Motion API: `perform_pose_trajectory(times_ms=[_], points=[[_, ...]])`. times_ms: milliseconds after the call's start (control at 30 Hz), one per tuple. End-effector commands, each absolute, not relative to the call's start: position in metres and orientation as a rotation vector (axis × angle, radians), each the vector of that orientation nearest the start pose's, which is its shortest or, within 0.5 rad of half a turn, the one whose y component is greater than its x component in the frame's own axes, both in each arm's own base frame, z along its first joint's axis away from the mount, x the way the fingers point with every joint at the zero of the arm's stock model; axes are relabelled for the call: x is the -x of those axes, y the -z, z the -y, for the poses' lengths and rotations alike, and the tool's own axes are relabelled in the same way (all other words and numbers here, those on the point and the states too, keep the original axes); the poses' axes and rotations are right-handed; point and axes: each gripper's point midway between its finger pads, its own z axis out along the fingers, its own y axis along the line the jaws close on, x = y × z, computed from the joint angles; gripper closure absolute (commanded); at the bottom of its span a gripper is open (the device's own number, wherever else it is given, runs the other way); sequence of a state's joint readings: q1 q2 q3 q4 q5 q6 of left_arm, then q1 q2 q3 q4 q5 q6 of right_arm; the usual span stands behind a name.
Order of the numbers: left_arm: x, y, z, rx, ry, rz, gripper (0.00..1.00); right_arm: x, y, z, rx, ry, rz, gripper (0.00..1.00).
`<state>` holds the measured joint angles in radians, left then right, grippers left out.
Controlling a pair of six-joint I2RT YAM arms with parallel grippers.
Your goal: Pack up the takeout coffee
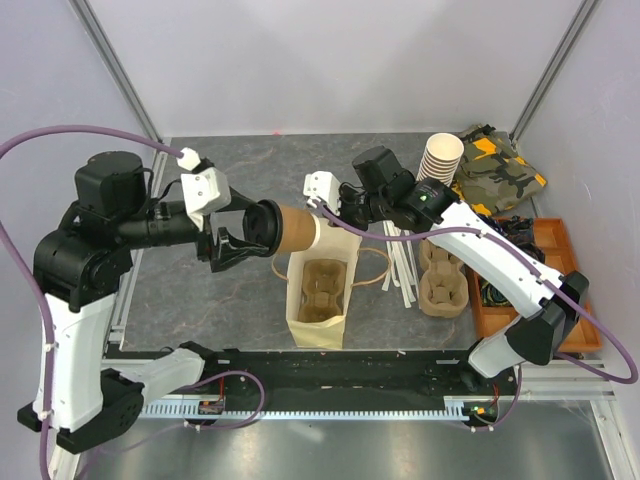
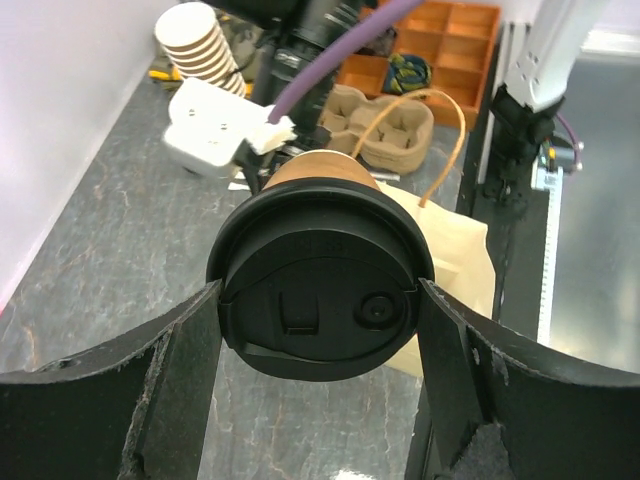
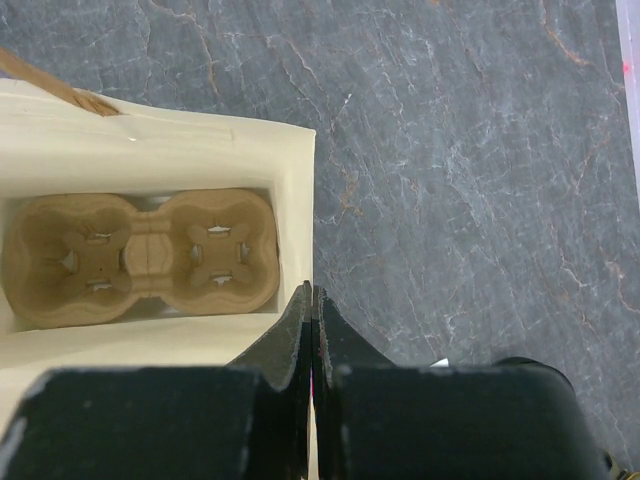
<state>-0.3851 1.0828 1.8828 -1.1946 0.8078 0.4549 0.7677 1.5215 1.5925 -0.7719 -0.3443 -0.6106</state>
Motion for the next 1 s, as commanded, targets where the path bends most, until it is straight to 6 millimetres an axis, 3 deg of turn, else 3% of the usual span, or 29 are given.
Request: perform_pose_trajectory(times_ms=[0,233,400,467,767,967], points=[[-0.145,-0.456,0.188,-1.323,0.655,-1.366,0.47,-0.276,-0.289,-0.321,1.532,-0.500,-1.602,1.00],[-0.144,-0.447,0.200,-1.480,0.522,-1.263,0.48,-0.279,-0.287,-0.320,1.530,-0.491,-1.621,1.00],[-0.147,-0.468,0.202,-1.479,0.504,-1.236,0.48,-0.281,-0.286,-0.318,1.524,-0.474,-1.635,1.00],[-0.145,-0.467,0.206,-1.523,0.526,-1.255,0.48,-0.281,-0.285,-0.319,1.518,-0.475,-1.645,1.00],[-0.145,-0.440,0.219,-1.640,0.496,-1.318,0.50,-0.283,-0.290,-0.320,1.492,-0.486,-1.671,1.00],[-0.151,-0.400,0.219,-1.758,0.388,-1.401,0.53,-0.283,-0.298,-0.322,1.452,-0.506,-1.691,1.00]])
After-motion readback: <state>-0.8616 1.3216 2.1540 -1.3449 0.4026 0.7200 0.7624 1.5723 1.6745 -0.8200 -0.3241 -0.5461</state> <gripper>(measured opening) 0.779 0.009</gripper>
